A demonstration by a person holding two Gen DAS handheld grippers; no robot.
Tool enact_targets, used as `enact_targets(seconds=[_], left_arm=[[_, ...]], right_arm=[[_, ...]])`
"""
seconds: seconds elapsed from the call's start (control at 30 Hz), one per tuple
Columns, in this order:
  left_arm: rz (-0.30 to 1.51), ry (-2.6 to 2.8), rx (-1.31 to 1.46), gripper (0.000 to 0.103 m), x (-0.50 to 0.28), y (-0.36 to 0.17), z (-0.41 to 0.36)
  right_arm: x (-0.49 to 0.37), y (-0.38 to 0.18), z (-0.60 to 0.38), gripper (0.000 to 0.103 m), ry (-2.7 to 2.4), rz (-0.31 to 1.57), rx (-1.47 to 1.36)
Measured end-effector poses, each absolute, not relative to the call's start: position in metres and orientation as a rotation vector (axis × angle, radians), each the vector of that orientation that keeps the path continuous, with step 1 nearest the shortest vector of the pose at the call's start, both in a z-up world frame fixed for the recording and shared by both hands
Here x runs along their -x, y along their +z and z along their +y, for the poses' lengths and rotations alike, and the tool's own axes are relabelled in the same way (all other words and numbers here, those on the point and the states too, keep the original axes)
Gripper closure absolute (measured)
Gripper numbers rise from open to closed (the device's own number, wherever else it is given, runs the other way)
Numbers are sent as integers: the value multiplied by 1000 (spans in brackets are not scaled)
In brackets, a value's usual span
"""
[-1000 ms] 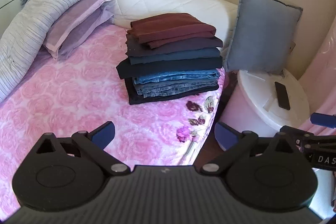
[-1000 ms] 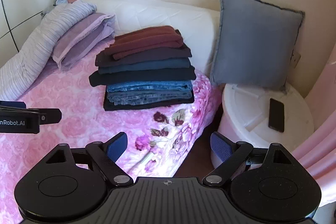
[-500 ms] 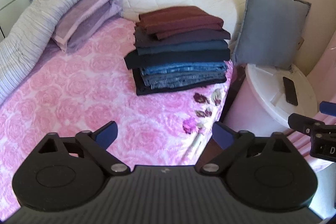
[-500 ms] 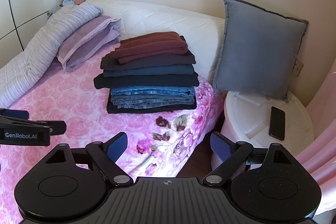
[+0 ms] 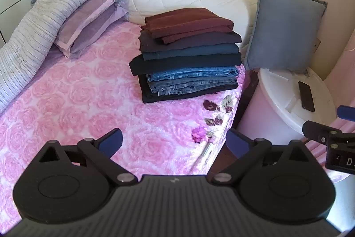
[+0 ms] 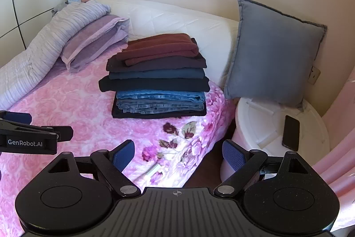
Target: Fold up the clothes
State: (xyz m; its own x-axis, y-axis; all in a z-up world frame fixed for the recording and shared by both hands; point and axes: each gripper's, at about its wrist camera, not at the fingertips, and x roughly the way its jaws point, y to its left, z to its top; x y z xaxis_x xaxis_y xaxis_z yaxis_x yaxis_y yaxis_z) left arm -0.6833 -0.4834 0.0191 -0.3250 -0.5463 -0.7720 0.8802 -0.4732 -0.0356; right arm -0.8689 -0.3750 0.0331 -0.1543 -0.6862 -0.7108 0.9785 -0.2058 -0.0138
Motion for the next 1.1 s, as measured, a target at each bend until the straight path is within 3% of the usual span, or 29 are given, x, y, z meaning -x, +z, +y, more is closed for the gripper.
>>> enact_targets(seconds=[1.1], left_arm=[[586, -1918, -879, 1, 675, 16, -481]], right_arm=[[858, 29, -378, 14, -1646, 601, -682]])
